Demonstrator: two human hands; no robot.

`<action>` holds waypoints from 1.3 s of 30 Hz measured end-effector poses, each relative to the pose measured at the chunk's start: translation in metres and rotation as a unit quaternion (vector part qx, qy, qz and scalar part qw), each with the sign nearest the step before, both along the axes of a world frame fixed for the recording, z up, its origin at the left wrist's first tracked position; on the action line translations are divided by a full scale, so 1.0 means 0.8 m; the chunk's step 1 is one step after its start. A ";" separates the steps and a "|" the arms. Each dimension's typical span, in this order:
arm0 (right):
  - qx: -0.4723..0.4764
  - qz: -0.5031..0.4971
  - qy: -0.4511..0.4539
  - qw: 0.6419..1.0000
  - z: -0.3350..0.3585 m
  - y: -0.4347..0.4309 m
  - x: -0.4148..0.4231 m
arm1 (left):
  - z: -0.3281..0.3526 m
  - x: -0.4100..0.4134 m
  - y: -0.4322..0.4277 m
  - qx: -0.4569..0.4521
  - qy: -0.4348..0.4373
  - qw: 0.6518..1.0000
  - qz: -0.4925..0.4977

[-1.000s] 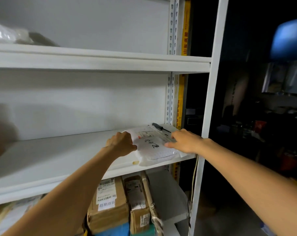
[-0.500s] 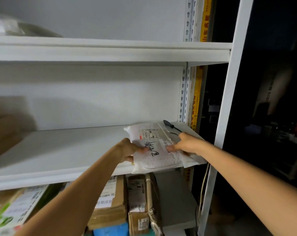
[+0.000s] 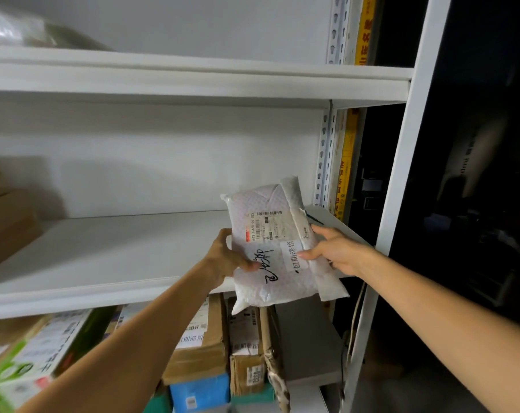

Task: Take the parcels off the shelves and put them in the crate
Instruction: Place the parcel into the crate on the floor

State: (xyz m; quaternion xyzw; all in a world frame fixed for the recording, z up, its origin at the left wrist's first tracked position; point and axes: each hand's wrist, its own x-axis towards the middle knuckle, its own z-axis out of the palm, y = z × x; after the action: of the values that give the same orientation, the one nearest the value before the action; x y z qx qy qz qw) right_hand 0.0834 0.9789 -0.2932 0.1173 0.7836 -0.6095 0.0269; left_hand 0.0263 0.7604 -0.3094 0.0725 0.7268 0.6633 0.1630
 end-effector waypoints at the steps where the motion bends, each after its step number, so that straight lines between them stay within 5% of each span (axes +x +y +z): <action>1: -0.006 0.007 0.008 1.000 0.002 -0.003 0.006 | 0.000 0.002 -0.003 0.006 0.009 1.000 -0.001; 15: 0.044 -0.227 0.204 0.951 -0.025 -0.131 0.114 | 0.002 0.001 -0.077 0.077 0.154 0.962 -0.212; 26: 0.106 -0.435 0.157 0.881 -0.039 -0.264 0.324 | -0.033 0.128 -0.091 0.109 0.150 0.888 -0.421; 39: 0.144 -0.745 0.051 0.649 -0.094 -0.423 0.657 | -0.094 0.468 -0.078 0.100 0.148 0.737 -0.652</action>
State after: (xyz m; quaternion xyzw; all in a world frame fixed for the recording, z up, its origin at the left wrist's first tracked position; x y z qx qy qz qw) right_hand 0.6093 0.6405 -0.3681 0.6324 0.5107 -0.3090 -0.4937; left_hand 0.4011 0.6978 -0.3850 0.6417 0.4457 0.4446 0.4382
